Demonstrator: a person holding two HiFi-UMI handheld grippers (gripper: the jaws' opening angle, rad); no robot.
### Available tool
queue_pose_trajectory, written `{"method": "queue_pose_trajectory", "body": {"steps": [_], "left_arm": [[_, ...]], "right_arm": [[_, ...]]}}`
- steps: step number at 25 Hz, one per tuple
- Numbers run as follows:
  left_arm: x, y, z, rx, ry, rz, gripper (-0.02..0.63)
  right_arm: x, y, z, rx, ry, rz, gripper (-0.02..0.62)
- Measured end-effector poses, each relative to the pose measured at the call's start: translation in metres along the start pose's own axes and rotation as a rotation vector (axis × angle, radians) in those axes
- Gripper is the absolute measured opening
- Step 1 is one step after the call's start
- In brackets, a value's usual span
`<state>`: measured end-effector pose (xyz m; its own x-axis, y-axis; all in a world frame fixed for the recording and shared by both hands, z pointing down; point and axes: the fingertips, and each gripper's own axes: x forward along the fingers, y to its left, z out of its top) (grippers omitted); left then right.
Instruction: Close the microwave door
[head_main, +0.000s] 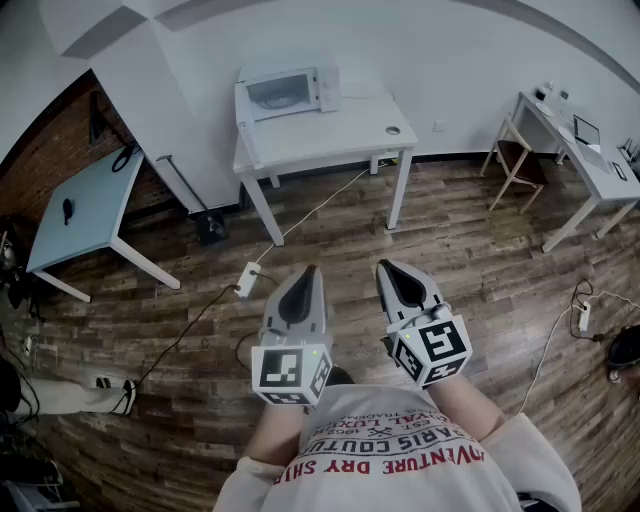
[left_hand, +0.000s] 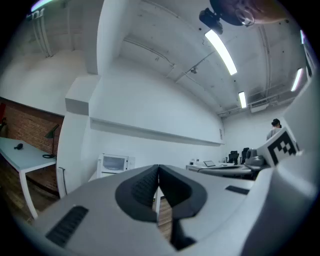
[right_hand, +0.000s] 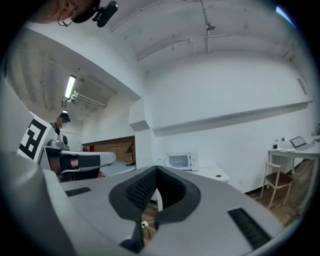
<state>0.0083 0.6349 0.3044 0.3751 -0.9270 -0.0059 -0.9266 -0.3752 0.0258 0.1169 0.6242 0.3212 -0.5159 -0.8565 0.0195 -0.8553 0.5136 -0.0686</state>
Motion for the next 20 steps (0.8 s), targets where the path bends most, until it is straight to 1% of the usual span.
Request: {"method": "queue_pose_trajectory", "body": {"steps": [9, 13, 16, 20], "left_arm": [[0.003, 0.000, -0.007, -0.007, 0.013, 0.007, 0.006], [0.005, -0.002, -0.013, -0.019, 0.019, 0.003, 0.006], [0.009, -0.001, -0.021, -0.034, 0.034, 0.000, 0.006], [0.029, 0.008, -0.034, -0.045, 0.057, -0.006, 0.006]], "right_arm": [[0.000, -0.002, -0.007, 0.000, 0.013, 0.007, 0.012], [-0.001, -0.006, -0.010, 0.036, 0.001, 0.012, 0.012], [0.002, -0.011, -0.019, 0.048, 0.016, 0.004, 0.012], [0.018, -0.022, -0.034, 0.059, 0.047, -0.005, 0.012]]}}
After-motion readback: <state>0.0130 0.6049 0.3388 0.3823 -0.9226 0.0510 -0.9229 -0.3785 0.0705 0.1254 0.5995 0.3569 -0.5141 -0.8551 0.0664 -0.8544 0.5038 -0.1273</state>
